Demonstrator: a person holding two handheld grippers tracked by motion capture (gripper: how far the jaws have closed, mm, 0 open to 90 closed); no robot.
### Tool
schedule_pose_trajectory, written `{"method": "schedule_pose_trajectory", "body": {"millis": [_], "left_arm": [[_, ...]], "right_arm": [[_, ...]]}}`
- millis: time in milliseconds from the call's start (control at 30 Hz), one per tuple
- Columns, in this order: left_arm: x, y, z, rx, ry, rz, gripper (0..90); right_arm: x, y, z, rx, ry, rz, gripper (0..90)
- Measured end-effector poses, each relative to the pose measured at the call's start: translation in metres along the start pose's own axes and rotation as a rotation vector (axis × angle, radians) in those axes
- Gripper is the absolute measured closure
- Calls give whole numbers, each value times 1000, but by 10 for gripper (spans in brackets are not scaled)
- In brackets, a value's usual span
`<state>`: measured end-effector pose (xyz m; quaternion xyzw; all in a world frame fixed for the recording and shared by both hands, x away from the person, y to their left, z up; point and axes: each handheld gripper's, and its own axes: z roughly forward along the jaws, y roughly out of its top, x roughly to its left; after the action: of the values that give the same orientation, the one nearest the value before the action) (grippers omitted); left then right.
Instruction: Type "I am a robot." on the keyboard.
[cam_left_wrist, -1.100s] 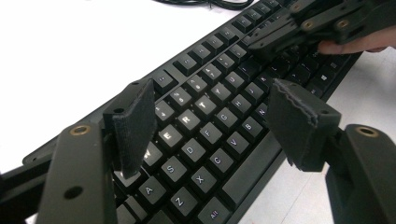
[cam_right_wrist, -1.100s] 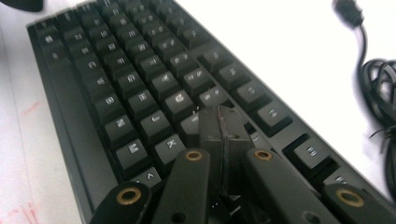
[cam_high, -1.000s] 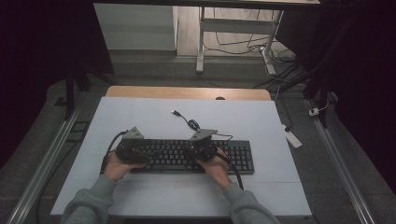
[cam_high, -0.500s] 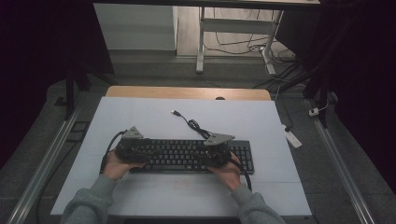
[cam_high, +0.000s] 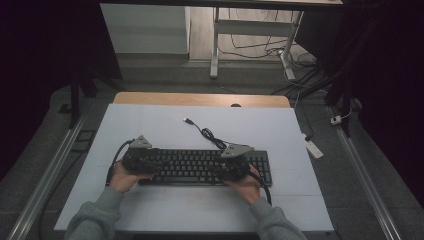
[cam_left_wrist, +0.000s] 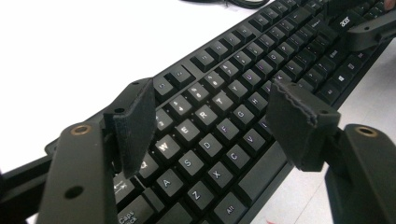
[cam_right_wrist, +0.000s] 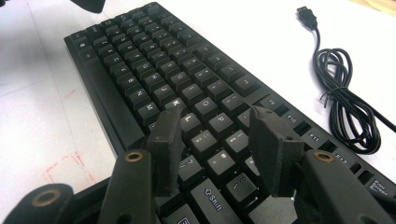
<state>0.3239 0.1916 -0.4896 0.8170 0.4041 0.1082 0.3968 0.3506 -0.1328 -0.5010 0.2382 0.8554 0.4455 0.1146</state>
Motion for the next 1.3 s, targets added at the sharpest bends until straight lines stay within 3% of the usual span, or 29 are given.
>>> {"method": "schedule_pose_trajectory", "body": {"millis": [167, 467, 867, 1300], "left_arm": [[-8, 0, 6, 9, -24, 35, 480], [-21, 1, 18, 42, -62, 93, 887], [-35, 1, 40, 99, -79, 134, 890], [-36, 0, 45, 113, -69, 140, 888]], "right_arm": [[-2, 0, -3, -8, -6, 7, 539], [-6, 0, -7, -26, -17, 20, 534], [-9, 0, -10, -26, -32, 25, 534], [-9, -1, -9, -29, -38, 26, 533]]}}
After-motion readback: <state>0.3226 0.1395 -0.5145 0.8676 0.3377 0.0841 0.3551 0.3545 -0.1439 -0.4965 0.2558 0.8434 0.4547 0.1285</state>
